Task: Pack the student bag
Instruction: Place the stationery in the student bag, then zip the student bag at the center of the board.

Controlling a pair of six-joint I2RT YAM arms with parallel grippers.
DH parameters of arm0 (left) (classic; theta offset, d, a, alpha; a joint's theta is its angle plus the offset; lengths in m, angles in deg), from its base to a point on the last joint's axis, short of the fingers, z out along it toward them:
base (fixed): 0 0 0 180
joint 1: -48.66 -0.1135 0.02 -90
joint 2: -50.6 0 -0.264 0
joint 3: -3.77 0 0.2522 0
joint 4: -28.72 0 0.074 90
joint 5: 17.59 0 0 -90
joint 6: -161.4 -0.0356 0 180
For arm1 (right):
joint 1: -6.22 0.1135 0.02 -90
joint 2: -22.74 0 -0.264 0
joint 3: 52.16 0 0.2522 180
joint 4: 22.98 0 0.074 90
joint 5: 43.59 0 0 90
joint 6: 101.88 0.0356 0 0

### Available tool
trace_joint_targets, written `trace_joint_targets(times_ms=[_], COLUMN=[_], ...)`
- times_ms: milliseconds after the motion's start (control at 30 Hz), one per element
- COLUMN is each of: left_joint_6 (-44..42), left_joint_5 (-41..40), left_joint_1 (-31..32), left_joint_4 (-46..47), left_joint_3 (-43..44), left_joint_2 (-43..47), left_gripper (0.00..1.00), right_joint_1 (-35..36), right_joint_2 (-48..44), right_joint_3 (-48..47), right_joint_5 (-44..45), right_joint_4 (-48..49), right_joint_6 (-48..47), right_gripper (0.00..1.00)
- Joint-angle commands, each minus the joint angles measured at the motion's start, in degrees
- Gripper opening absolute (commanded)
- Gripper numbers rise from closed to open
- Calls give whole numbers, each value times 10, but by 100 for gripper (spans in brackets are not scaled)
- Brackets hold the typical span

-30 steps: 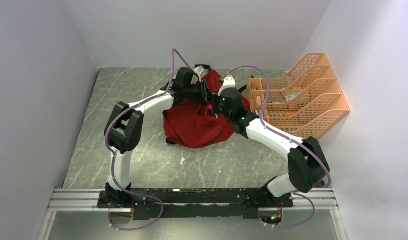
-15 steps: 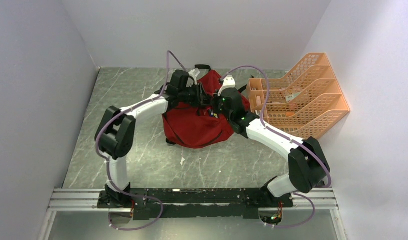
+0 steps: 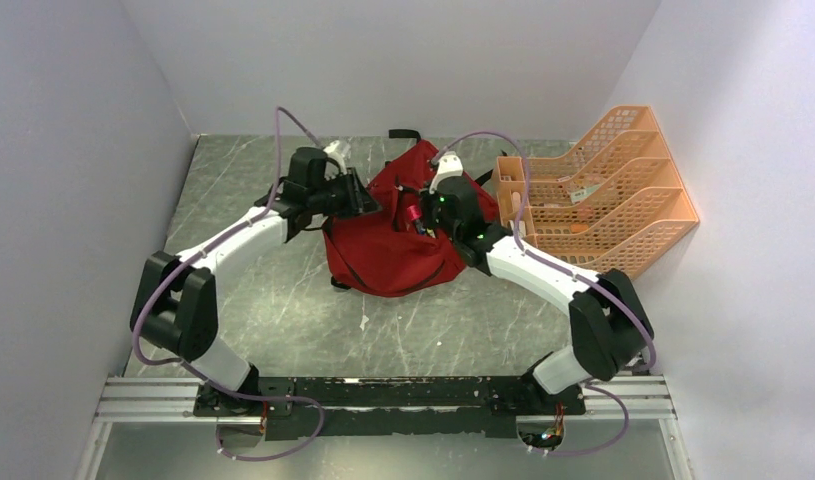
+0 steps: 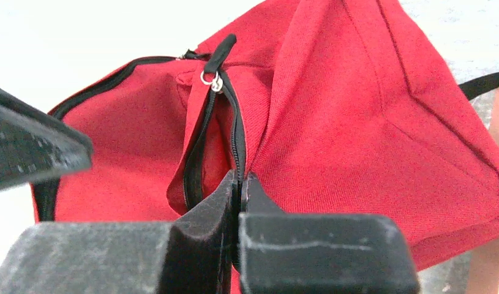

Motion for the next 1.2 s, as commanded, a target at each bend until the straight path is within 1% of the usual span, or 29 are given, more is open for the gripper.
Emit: trace_joint_targets(times_ms=[0,167,400,500,700,767,967,1067,1167], left_joint_6=[5,-9,-15,-17,-11,-7,4,21,42], left_joint_5=[-4,-7,-4,-3,16,21,28,37,40], left_joint_1=[-57,-71,-74,-76,-76,-76,-76,-76,-76], left_joint_4=[-15,-29,-33,-31,-14,-8,11,16,26], left_joint_3=[-37,-36,-35,-35,-22,-6,52,85,105], left_joint_2=[10,12,12,8,-11,-21,-56,-85,-109], left_gripper=[30,32,33,33,34,34,34,34,33], right_joint_1=[11,27,36,37,37,37,37,36,36], right_joint_2=[32,73,105,103,75,64,29,32,51], right_joint_3=[-24,-27,-41,-45,-43,-43,-56,-68,-95], right_joint_5=[-18,-8,-15,-14,3,14,39,48,60], right_joint_4=[8,10,4,-1,-12,-15,-14,-9,-27], right_joint_6=[-32,-60,-62,-63,-67,-66,-65,-72,-71], right_gripper=[0,4,12,18,36,40,45,49,50])
